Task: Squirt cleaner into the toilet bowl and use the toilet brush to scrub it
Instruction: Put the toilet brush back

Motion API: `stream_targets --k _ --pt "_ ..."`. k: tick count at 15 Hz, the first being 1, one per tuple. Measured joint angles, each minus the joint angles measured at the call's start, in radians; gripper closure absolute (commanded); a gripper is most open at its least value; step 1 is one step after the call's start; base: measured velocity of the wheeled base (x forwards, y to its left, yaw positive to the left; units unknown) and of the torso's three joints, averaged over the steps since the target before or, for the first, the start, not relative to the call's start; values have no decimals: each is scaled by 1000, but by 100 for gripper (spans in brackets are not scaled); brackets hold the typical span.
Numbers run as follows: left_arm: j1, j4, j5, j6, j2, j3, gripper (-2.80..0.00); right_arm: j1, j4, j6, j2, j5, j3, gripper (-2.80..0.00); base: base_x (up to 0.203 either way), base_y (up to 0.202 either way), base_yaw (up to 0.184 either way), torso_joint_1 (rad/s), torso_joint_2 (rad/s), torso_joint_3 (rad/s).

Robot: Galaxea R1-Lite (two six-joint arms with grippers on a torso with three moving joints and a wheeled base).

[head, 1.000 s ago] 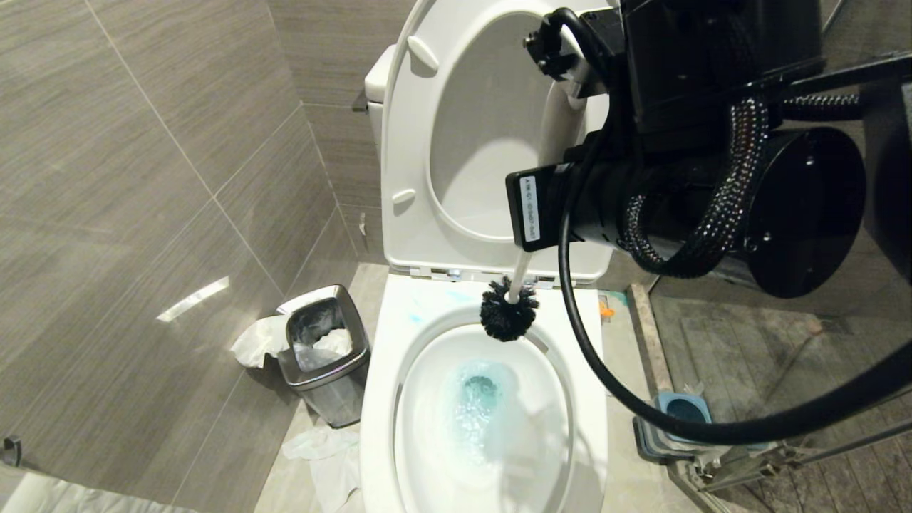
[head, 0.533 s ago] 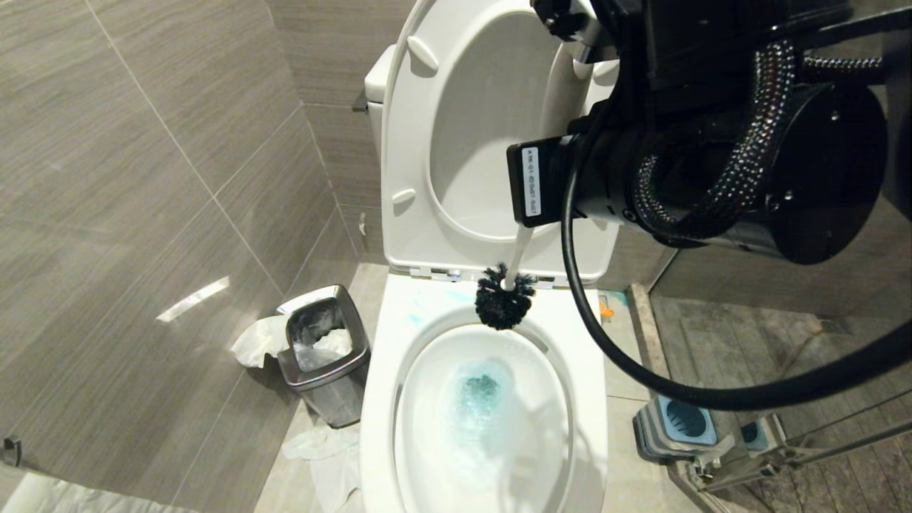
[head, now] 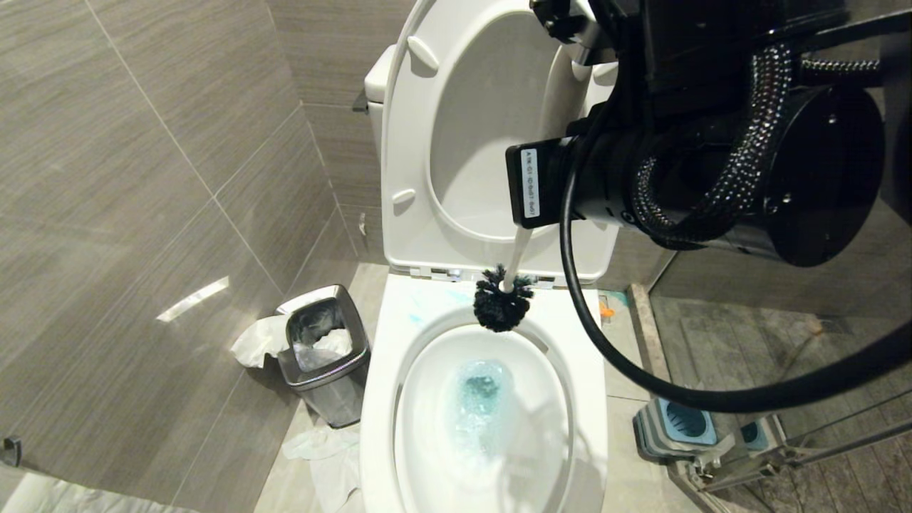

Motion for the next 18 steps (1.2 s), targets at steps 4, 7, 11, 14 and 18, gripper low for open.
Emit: stream_targets --k 4,7,11,14,18 --pt "0 0 0 0 0 0 0 1 0 0 0 0 1 0 0 0 0 0 0 0" --pt "0 0 0 0 0 0 0 2 -1 29 0 1 28 0 0 0 0 0 0 0" --pt "0 0 0 0 0 0 0 32 -7 92 -4 -1 157 0 0 0 0 0 0 0" --pt "0 0 0 0 0 0 0 38 28 80 1 -1 39 0 0 0 0 0 0 0" --pt "0 0 0 0 0 0 0 40 46 127 6 -2 113 0 0 0 0 0 0 0"
